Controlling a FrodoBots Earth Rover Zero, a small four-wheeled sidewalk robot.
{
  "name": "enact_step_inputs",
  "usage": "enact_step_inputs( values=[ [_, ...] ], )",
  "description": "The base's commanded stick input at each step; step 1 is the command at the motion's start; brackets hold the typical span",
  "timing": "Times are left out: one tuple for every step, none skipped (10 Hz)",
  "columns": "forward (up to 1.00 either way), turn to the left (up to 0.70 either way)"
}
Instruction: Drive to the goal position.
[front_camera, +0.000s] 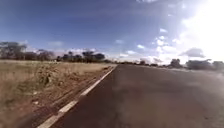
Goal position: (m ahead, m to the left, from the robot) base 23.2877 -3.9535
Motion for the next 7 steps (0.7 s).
enact_step_inputs(
  values=[
    [0.50, -0.50],
    [0.50, -0.50],
    [0.50, -0.39],
    [0.50, -0.16],
    [0.50, 0.00],
    [0.50, 0.00],
    [0.50, 0.00]
  ],
)
